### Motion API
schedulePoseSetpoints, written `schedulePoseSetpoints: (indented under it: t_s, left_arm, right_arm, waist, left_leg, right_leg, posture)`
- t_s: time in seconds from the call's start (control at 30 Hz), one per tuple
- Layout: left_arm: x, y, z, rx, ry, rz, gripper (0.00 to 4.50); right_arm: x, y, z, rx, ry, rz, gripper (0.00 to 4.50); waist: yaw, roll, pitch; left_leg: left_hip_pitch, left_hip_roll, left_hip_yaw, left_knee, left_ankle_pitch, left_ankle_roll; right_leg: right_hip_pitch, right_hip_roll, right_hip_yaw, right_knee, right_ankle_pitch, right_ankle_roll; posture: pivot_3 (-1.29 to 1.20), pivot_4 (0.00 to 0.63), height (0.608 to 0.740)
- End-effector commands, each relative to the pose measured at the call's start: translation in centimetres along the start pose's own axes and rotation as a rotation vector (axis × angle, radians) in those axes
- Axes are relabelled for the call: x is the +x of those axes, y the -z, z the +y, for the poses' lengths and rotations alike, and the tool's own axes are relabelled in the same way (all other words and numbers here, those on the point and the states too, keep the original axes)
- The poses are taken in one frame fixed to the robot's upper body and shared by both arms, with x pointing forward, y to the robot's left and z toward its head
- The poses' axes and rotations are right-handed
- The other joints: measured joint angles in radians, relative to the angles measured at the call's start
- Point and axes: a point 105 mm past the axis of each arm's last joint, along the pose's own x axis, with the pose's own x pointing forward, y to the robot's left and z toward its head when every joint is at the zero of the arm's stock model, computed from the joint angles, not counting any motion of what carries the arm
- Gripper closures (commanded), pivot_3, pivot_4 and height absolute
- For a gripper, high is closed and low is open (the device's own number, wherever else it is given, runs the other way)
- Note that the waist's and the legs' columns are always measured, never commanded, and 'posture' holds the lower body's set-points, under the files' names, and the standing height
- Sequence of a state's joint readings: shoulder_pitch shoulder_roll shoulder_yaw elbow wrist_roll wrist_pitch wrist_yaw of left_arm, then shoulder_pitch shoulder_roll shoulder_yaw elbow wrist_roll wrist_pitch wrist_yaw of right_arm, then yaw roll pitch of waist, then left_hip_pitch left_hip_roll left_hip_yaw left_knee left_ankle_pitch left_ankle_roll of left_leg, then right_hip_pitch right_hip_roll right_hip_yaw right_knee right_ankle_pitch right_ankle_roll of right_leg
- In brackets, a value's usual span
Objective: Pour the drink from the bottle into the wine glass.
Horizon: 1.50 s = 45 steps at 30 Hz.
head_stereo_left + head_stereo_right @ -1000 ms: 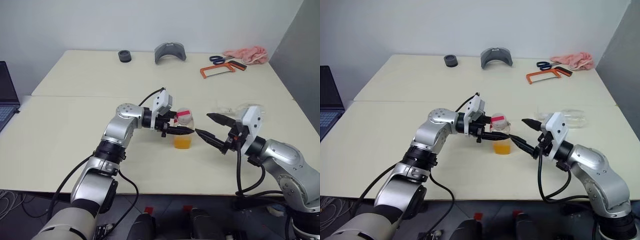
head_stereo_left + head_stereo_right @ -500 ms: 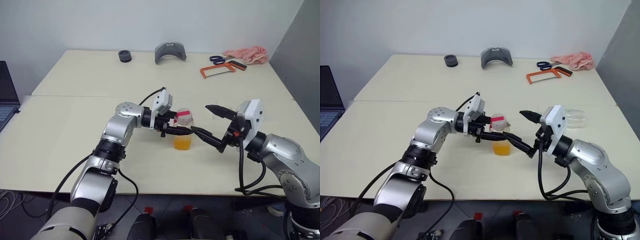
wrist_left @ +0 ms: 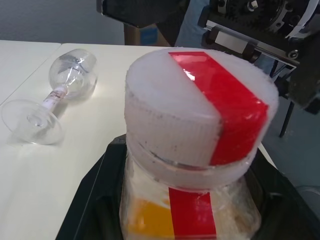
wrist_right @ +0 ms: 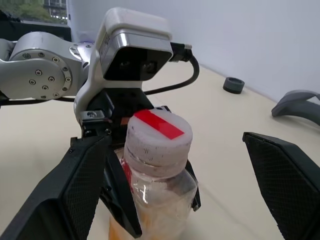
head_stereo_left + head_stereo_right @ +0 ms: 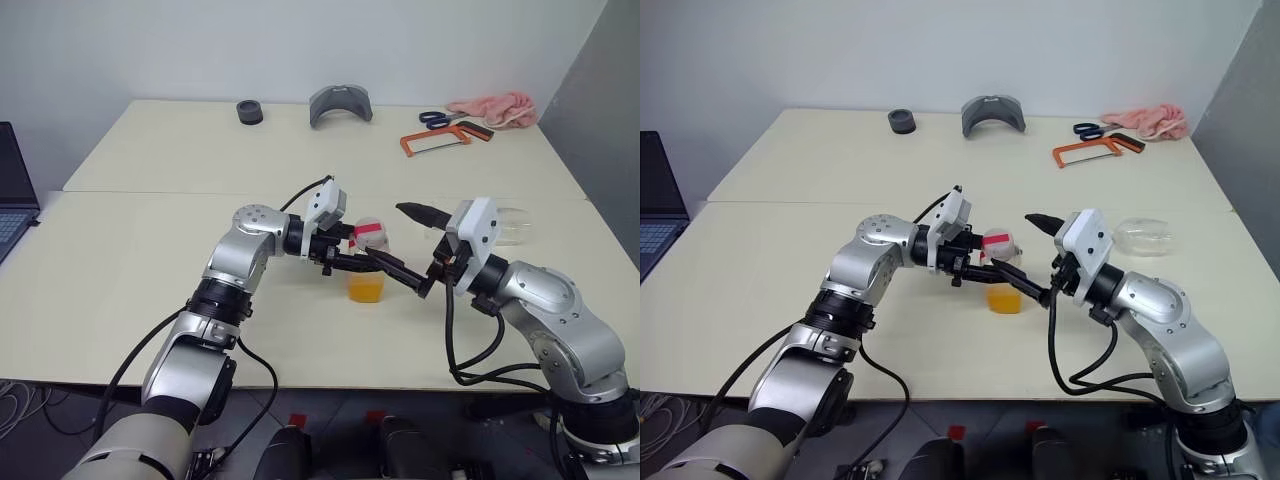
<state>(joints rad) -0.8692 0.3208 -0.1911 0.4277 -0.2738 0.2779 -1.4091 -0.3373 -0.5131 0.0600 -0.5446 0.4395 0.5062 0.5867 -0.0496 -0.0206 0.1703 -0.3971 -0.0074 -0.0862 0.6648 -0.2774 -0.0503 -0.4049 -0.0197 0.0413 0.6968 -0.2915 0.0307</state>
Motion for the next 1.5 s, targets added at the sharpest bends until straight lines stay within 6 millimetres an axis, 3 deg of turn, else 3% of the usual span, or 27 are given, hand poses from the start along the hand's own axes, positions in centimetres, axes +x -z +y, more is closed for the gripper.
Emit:
schedulePoseSetpoints:
  t_s: [0.03,0.83,1.2,1.5]
  left_arm:
    - [0.3,-1.4,-0.4,0.062,0.028,-0.023,2.31]
    - [0.2,-1.2,-0.2,0.074,0.014,-0.014,2.31]
    - [0.1,-1.2,-0.1,0.074,0.006,-0.011,2.31]
    - [-0.1,-1.1,-0.1,0.071,-0.001,-0.009,2.31]
  right_arm:
    - [0.1,-1.4,-0.5,-0.045,0.022,-0.056,0.0]
    - [0.5,-0.8,-1.5,-0.094,0.068,-0.027,0.0]
    - [0.6,-0.9,-1.1,-0.072,0.045,-0.038,0.0]
    - [-0.1,-2.6,0.5,0.064,-0.054,-0.11,0.0]
  waist:
    - [0.0,0.0,0.0]
    - [0.0,0.0,0.0]
    - [0.0,0.0,0.0]
    - [0.0,0.0,0.0]
  left_leg:
    - [0.0,0.0,0.0,0.0,0.0,0.0]
    - [0.0,0.0,0.0,0.0,0.0,0.0]
    - [0.0,0.0,0.0,0.0,0.0,0.0]
    - [0.0,0.0,-0.001,0.0,0.0,0.0]
  right_leg:
    - [0.0,0.0,0.0,0.0,0.0,0.0]
    - [0.0,0.0,0.0,0.0,0.0,0.0]
    - [0.0,0.0,0.0,0.0,0.0,0.0]
    - [0.0,0.0,0.0,0.0,0.0,0.0]
  posture:
    - [0.0,0.15,0.74]
    - [0.0,0.15,0.74]
    - [0.0,0.15,0.74]
    - [0.0,0.15,0.74]
